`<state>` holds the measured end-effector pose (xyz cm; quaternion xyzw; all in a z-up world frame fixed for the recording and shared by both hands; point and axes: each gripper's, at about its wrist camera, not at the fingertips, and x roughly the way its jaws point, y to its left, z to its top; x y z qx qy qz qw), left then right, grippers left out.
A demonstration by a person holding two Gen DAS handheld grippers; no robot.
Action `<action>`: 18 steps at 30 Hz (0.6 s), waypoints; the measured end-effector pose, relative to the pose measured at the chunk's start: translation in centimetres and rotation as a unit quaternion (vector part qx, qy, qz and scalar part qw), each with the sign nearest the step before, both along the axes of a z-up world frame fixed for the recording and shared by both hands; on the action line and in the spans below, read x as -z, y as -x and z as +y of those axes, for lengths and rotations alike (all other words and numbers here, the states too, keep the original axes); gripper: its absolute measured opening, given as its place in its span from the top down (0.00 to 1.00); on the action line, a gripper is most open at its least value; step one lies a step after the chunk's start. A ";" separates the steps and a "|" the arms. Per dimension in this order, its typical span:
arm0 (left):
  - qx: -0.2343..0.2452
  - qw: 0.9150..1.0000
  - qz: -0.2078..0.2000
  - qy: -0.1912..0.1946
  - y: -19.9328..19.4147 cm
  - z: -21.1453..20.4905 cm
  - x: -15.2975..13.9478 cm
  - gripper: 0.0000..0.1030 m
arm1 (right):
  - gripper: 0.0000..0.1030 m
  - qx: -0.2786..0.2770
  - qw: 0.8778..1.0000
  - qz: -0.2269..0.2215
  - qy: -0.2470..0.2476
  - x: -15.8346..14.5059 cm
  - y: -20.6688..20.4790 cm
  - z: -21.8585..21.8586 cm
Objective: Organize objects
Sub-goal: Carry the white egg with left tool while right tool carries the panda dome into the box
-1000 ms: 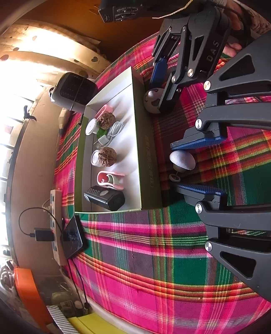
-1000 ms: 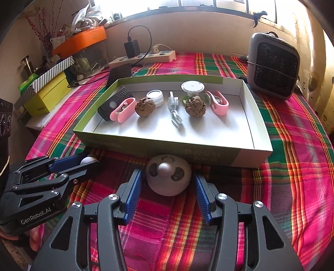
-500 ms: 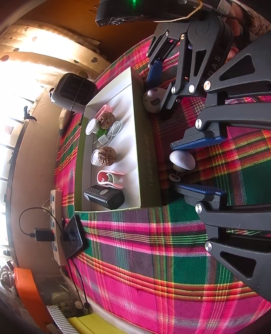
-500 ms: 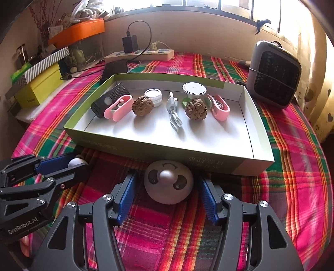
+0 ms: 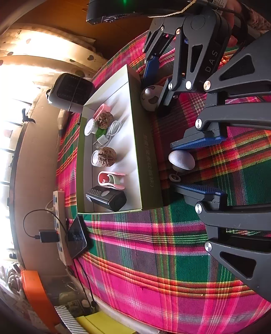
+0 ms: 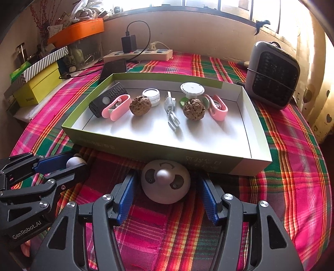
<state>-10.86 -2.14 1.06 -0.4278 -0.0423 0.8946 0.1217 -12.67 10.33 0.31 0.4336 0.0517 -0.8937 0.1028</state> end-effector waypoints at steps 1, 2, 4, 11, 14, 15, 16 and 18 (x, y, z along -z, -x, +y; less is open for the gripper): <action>0.000 1.000 0.000 0.001 0.0 0.0 0.0 0.71 | 0.43 0.002 1.000 0.000 0.000 0.0 0.0 0.1; 0.000 1.000 0.000 0.002 0.0 0.0 0.0 0.71 | 0.43 0.002 1.000 0.000 0.001 0.0 0.0 0.2; -0.001 1.000 0.000 0.003 0.0 -0.1 0.0 0.71 | 0.44 0.003 1.000 0.000 0.001 -0.1 0.0 0.3; -0.001 1.000 0.001 0.010 0.0 -0.1 0.0 0.71 | 0.53 0.012 1.000 0.002 0.012 -0.2 -0.2 1.0; -0.002 1.000 0.001 0.010 0.0 -0.1 0.0 0.71 | 0.53 0.012 1.000 0.002 0.012 -0.3 -0.3 0.8; -0.001 1.000 0.001 0.010 0.0 -0.1 0.0 0.71 | 0.53 0.012 1.000 0.002 0.013 -0.3 -0.3 0.9; -0.002 1.000 0.001 0.011 0.0 -0.1 0.0 0.71 | 0.53 0.012 1.000 0.002 0.015 -0.3 -0.3 0.9; -0.003 1.000 0.001 0.012 0.0 -0.1 0.0 0.71 | 0.53 0.011 1.000 0.002 0.016 -0.3 -0.3 0.9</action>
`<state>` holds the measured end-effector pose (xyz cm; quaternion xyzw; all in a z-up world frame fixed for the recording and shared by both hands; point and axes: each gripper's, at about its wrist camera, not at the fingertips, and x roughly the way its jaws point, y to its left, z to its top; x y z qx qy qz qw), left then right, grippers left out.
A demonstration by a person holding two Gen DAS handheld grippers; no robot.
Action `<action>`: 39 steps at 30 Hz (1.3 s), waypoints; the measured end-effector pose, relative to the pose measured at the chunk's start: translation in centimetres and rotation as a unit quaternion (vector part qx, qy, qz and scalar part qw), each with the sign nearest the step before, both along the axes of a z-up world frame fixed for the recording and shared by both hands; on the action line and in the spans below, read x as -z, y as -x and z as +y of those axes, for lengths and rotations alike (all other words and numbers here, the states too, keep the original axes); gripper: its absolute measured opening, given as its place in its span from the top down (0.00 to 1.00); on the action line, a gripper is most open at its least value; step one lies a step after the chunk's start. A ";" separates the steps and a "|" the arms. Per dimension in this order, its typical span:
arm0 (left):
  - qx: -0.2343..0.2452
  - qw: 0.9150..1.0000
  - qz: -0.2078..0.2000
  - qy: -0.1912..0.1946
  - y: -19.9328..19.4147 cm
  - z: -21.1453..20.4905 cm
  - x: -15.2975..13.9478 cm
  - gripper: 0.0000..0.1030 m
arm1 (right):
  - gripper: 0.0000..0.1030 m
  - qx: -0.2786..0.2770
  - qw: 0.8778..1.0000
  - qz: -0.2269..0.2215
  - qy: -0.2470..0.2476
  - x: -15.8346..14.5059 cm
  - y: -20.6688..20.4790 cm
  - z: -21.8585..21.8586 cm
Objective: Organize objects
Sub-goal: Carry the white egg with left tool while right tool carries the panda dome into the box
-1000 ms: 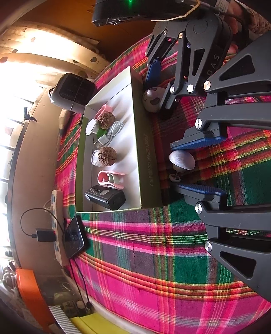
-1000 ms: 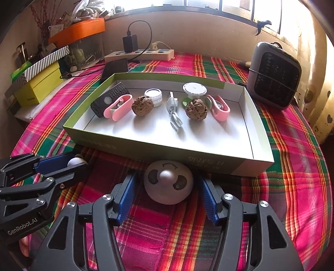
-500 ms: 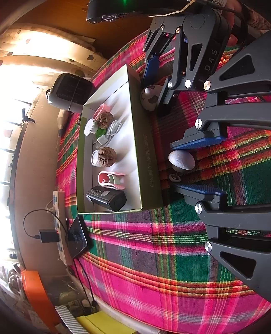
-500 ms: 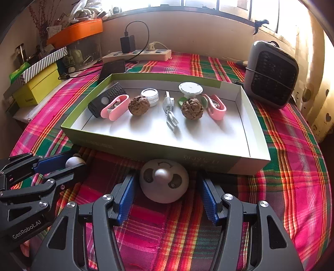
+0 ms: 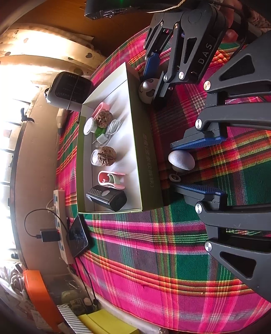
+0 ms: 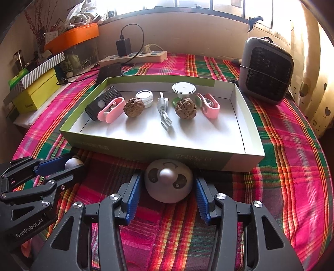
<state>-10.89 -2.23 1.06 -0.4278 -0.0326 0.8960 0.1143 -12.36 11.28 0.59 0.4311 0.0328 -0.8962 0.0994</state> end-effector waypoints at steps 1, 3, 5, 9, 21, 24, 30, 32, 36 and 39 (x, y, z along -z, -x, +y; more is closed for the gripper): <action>0.000 1.000 0.000 0.001 0.0 0.0 0.0 0.71 | 0.53 0.000 1.000 0.000 0.001 0.0 0.0 0.0; -0.001 1.000 0.000 0.002 0.0 0.0 0.0 0.72 | 0.53 0.000 1.000 0.000 0.003 0.0 -0.1 0.0; -0.002 1.000 0.000 0.003 0.0 0.0 0.0 0.72 | 0.53 0.000 1.000 0.000 0.006 0.0 -0.1 0.1; -0.003 1.000 0.000 0.007 0.0 0.0 0.0 0.71 | 0.53 -0.001 1.000 -0.001 0.008 0.0 -0.1 0.2; -0.002 1.000 -0.003 0.015 -0.1 -0.2 0.0 0.72 | 0.53 -0.009 1.000 0.004 0.024 -0.2 -0.6 0.6; 0.001 1.000 -0.004 0.013 -0.2 -0.2 0.0 0.72 | 0.53 -0.010 1.000 0.004 0.025 -0.2 -0.7 0.6; 0.006 1.000 0.003 0.011 -0.6 0.5 -0.6 0.72 | 0.53 -0.012 0.999 0.007 0.029 -0.4 -1.0 0.7; 0.008 1.000 0.005 0.012 -0.7 0.7 -0.8 0.72 | 0.53 -0.013 0.999 0.010 0.031 -0.6 -1.1 0.8; 0.011 1.000 0.012 0.012 -0.9 1.2 -1.6 0.72 | 0.53 -0.014 0.999 0.015 0.034 -1.1 -1.2 1.0; 0.014 1.000 0.016 0.012 -1.0 1.5 -2.0 0.72 | 0.53 -0.015 0.999 0.018 0.035 -1.3 -1.4 1.1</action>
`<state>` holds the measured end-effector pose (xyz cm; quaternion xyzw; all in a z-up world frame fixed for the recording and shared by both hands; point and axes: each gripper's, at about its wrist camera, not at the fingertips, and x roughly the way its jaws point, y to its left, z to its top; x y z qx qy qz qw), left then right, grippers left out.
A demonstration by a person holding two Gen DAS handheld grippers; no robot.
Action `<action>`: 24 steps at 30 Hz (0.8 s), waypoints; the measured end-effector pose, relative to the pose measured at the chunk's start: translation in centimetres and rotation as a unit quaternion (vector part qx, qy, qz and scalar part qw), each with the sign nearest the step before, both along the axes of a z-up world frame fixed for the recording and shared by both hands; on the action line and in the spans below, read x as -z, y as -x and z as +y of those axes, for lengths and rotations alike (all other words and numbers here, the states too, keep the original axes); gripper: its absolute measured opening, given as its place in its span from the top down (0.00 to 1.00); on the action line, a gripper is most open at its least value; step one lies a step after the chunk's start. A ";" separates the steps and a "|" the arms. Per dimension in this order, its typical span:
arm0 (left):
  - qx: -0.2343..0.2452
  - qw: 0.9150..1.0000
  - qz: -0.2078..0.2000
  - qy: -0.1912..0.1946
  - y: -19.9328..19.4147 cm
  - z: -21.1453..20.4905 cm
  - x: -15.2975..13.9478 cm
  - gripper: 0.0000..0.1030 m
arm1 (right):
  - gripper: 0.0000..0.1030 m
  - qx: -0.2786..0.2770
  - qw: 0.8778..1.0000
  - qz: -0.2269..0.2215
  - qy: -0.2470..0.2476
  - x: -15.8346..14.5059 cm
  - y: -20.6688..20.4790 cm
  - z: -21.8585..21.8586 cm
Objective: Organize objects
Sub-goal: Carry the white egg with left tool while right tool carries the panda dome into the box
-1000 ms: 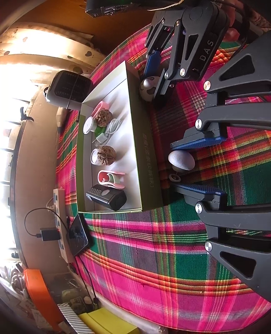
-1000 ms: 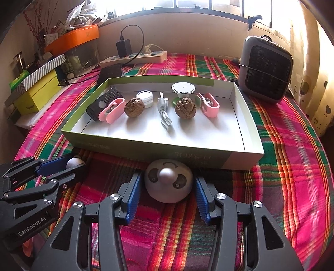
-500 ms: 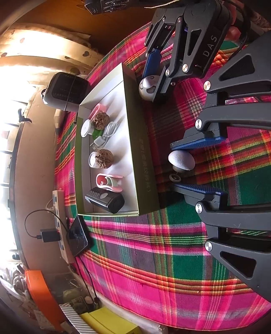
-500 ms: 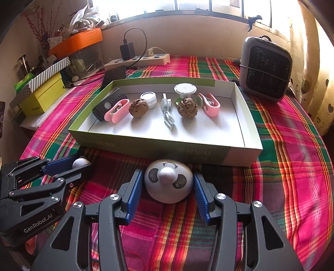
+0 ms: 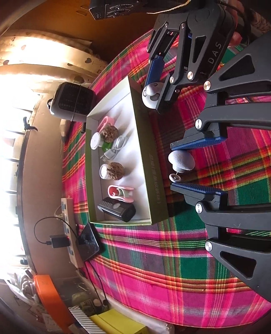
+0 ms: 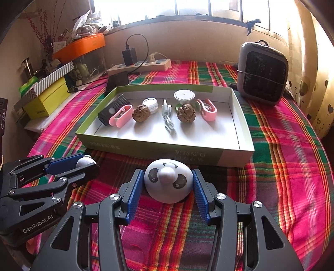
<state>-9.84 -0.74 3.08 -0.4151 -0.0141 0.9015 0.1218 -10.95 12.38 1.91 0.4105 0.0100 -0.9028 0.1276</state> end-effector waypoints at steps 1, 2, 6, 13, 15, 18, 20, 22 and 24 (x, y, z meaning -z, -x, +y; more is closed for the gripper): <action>0.000 1.000 0.001 0.001 0.0 0.1 -0.1 0.72 | 0.53 0.000 1.000 0.001 0.000 -0.1 0.0 0.0; 0.000 1.000 0.003 0.000 0.0 0.1 -0.2 0.72 | 0.53 0.000 1.000 0.001 0.001 -0.2 0.0 0.1; 0.001 1.000 0.006 0.001 0.0 0.3 -0.7 0.72 | 0.53 0.002 1.000 0.007 0.000 -0.6 -0.2 0.4; 0.007 1.000 0.018 0.003 0.3 0.8 -1.7 0.72 | 0.53 0.006 1.000 0.018 0.001 -1.6 -0.1 0.9; 0.008 1.000 0.020 0.003 0.4 0.9 -1.9 0.72 | 0.53 0.007 1.000 0.021 0.002 -1.8 -0.1 1.1; 0.009 1.000 0.022 0.003 0.7 1.0 -2.0 0.72 | 0.53 0.009 1.000 0.024 0.003 -2.1 0.0 1.2; 0.009 1.000 0.022 0.003 0.9 1.1 -2.1 0.72 | 0.53 0.009 1.000 0.025 0.002 -2.2 0.0 1.3; 0.010 1.000 0.022 0.003 1.0 1.2 -2.2 0.72 | 0.53 0.010 1.000 0.026 0.002 -2.2 0.2 1.4; 0.010 1.000 0.023 0.003 1.4 1.3 -2.3 0.72 | 0.53 0.010 1.000 0.026 0.002 -2.4 0.4 1.4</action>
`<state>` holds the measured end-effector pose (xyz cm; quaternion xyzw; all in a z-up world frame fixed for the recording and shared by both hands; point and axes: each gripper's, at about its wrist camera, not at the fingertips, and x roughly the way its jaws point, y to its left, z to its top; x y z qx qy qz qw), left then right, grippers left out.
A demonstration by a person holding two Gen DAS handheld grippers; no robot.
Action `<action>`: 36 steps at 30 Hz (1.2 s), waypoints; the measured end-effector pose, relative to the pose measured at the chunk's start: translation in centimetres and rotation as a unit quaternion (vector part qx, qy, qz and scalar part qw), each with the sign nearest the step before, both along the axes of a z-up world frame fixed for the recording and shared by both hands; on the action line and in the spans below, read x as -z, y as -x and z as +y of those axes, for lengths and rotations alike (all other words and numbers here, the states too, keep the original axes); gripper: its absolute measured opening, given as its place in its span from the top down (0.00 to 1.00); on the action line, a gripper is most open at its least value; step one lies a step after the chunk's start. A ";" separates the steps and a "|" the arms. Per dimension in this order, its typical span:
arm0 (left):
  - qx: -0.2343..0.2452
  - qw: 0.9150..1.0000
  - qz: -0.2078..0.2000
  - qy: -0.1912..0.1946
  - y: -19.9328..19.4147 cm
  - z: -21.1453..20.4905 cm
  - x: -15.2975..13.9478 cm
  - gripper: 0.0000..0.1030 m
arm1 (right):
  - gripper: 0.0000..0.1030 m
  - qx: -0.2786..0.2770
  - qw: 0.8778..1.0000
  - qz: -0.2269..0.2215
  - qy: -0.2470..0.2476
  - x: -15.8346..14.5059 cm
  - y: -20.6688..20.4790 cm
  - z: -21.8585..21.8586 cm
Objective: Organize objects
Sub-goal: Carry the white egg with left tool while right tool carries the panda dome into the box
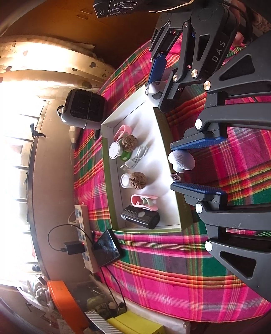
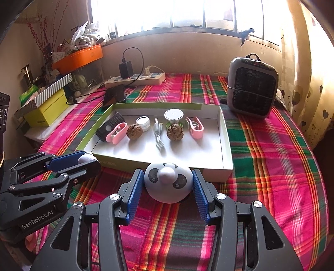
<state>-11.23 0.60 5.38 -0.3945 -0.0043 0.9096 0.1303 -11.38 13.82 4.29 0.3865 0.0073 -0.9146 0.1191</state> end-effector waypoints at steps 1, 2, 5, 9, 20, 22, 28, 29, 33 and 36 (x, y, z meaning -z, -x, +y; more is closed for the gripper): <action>0.001 1.000 0.000 0.000 0.2 0.1 -0.1 0.72 | 0.53 0.000 1.000 0.001 0.000 -0.1 0.1 0.0; 0.001 1.000 0.000 0.000 0.4 0.1 -0.1 0.72 | 0.53 0.001 1.000 0.002 0.000 -0.2 0.2 0.1; 0.003 1.000 0.002 -0.001 0.9 0.3 -0.3 0.72 | 0.53 0.002 1.000 0.003 -0.001 -0.4 0.6 0.3; 0.004 1.000 0.002 -0.002 1.8 0.5 -0.5 0.72 | 0.53 0.003 1.000 0.004 -0.002 -0.6 1.3 0.5; 0.000 1.000 -0.001 -0.001 4.1 0.5 -0.3 0.72 | 0.53 0.006 1.000 0.000 -0.001 -0.4 3.4 1.0; -0.002 1.000 -0.002 -0.001 4.5 0.4 -0.2 0.72 | 0.53 0.005 1.000 0.000 -0.002 -0.3 3.7 1.0; -0.005 1.000 -0.006 0.000 5.5 0.3 0.1 0.72 | 0.53 0.004 1.000 -0.001 -0.005 -0.2 4.6 0.9; -0.005 1.000 -0.007 0.001 5.7 0.4 0.2 0.72 | 0.53 0.004 1.000 -0.001 -0.004 -0.2 4.7 0.9; -0.006 1.000 -0.011 0.002 6.3 0.4 0.6 0.72 | 0.53 0.005 1.000 -0.004 -0.004 0.1 5.3 1.0; -0.008 1.000 -0.015 0.003 6.7 0.4 1.0 0.72 | 0.53 0.006 1.000 -0.008 -0.004 0.4 5.8 1.1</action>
